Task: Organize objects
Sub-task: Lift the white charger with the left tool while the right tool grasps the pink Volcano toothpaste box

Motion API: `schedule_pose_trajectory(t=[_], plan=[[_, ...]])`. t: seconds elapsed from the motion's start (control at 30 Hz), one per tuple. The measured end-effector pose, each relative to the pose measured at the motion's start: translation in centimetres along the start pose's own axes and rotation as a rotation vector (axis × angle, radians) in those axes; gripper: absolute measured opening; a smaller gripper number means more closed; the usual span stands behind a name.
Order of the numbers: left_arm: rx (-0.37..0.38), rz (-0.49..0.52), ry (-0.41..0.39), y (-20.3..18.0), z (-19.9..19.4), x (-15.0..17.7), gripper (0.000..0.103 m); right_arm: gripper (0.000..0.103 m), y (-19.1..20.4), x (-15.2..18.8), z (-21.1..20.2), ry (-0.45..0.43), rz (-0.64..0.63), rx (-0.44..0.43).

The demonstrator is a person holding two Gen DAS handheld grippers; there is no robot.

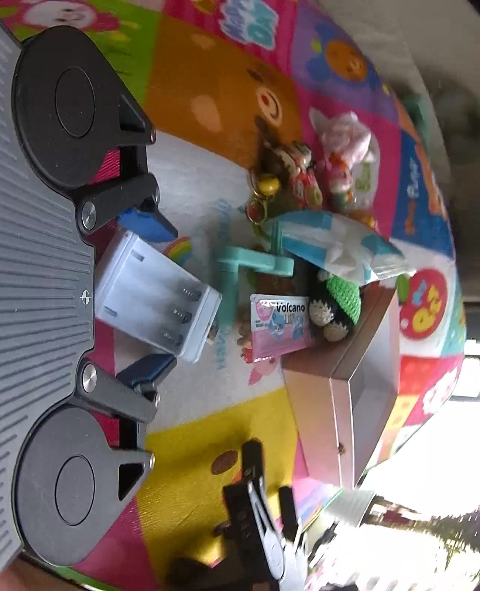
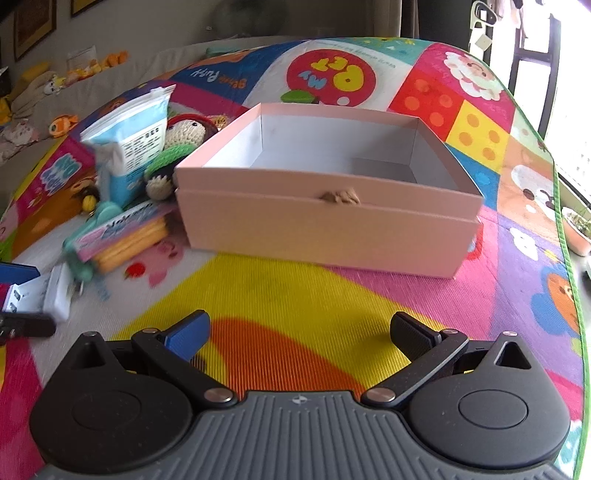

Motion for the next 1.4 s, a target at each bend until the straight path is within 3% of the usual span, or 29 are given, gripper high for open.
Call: schedule_pose_trajectory(t=[0.03,0.13,0.23,0.37,0.5,0.73,0.93,1.0,1.13,1.23,1.27,1.3,1.37,1.4], plan=[[-0.012,-0.002,-0.01,-0.5,-0.2,0.2,0.059,0.103,-0.2,0.1,-0.2,0.0,-0.002,-0.002],[-0.028,-0.022,-0.008,-1.1,-0.8,0.3,0.053,0.103,-0.3,0.3,-0.5,0.009,-0.011,-0.016],[-0.023,-0.064,-0.014,-0.7,-1.4,0.7,0.053,0.103,-0.4,0.2,-0.5,0.013,-0.008,-0.014],[-0.096,-0.162,-0.046,1.5,-1.9,1.3,0.053,0.103,-0.5,0.1,-0.4,0.022,-0.003,-0.019],[-0.1,-0.242,-0.064,3.7,-2.3,1.5,0.053,0.103,-0.4,0.1,-0.4,0.027,0.004,-0.009],[-0.118,-0.166,-0.079,2.9,-2.2,2.1,0.053,0.103,0.5,-0.3,-0.3,0.033,0.05,0.037],[-0.089,-0.195,-0.099,3.4,-2.5,2.4,0.053,0.103,5.3,-3.0,-0.5,0.02,0.144,-0.215],[-0.089,-0.2,-0.109,3.4,-2.6,2.5,0.053,0.103,7.0,-4.4,0.5,0.034,0.17,-0.24],[-0.103,-0.192,-0.127,3.1,-2.6,2.8,0.054,0.102,9.3,-5.8,3.7,0.085,0.245,-0.203],[-0.102,-0.192,-0.133,3.1,-2.7,2.9,0.054,0.089,10.9,-5.9,5.0,0.088,0.199,-0.145],[-0.101,-0.194,-0.133,3.1,-2.6,2.9,0.054,0.077,11.3,-5.9,5.0,0.076,0.18,-0.126],[-0.096,-0.198,-0.134,3.1,-2.7,2.9,0.054,0.074,11.4,-5.9,4.8,0.076,0.165,-0.121],[-0.091,-0.203,-0.136,3.1,-2.7,2.9,0.054,0.056,11.0,-5.8,4.5,0.08,0.148,-0.133],[-0.092,-0.203,-0.136,3.1,-2.7,2.9,0.054,0.054,10.6,-5.8,4.2,0.089,0.146,-0.146]])
Point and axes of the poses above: each gripper's, at about its wrist camera, not at the fingertips, and z roughly the way its jaws point, y to its left, x to its underside, the point moved 4 cm from there along z, roughly the way its jaws point, and after that the axes turned 5 degrees about -y, right-handed, at the moved point
